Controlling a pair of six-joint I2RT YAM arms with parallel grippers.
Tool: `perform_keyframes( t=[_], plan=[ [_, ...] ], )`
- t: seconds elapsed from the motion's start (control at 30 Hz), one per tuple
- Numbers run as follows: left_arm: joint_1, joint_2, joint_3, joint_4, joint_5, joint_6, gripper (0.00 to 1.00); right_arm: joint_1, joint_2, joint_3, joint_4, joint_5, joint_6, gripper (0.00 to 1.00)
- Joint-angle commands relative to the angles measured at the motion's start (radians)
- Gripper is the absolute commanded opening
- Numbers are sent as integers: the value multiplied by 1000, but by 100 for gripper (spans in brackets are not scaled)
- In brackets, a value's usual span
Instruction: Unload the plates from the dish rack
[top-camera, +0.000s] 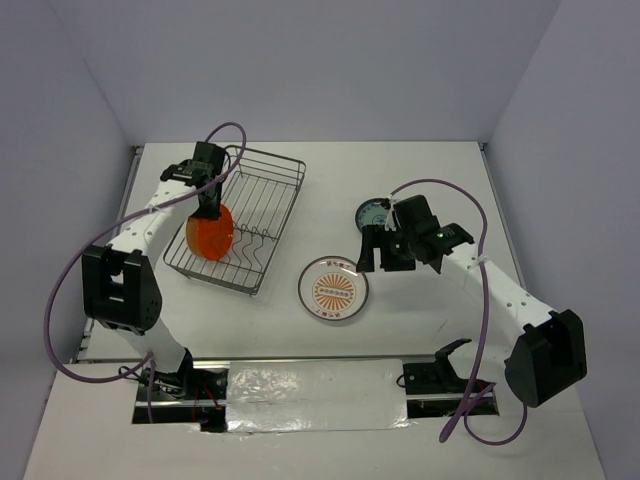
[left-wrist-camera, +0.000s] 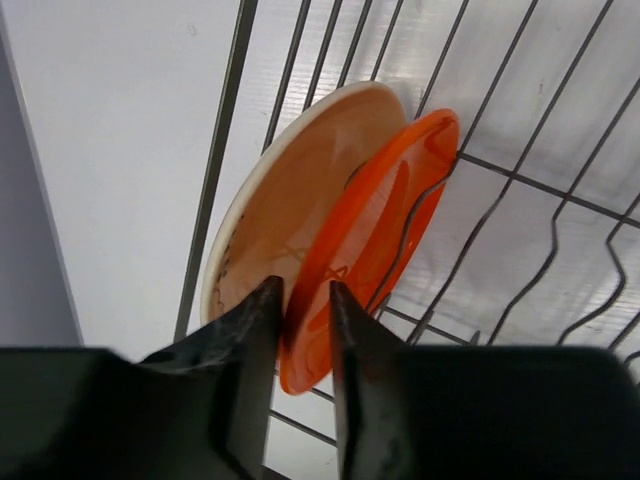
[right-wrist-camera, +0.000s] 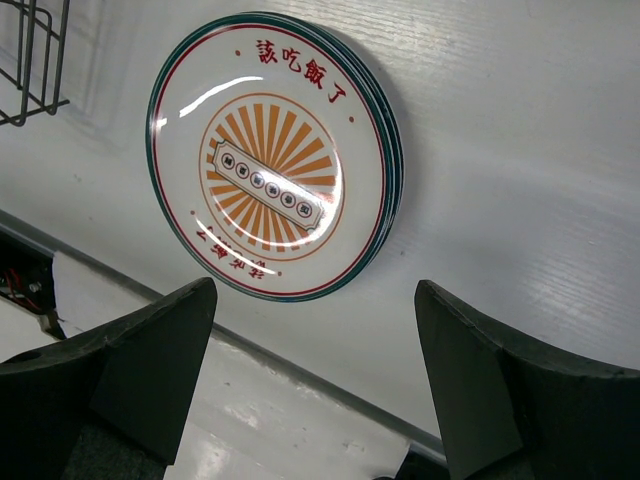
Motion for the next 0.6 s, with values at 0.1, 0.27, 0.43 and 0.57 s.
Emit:
perform_keyframes(
  t=[0.1, 0.27, 0.43, 0.57],
  plan=[
    [9, 14, 35, -11, 13, -1, 22, 1, 13, 32, 28, -14, -4, 87],
    [9, -19, 102, -60, -17, 7, 11, 2, 26, 41, 34, -25, 2, 87],
    [6, -53, 197, -141, -39, 10, 0, -1, 36, 61, 36, -41, 14, 87],
    [4, -82, 323, -196, 27, 4, 0, 2, 37, 104, 59, -113, 46, 87]
  ],
)
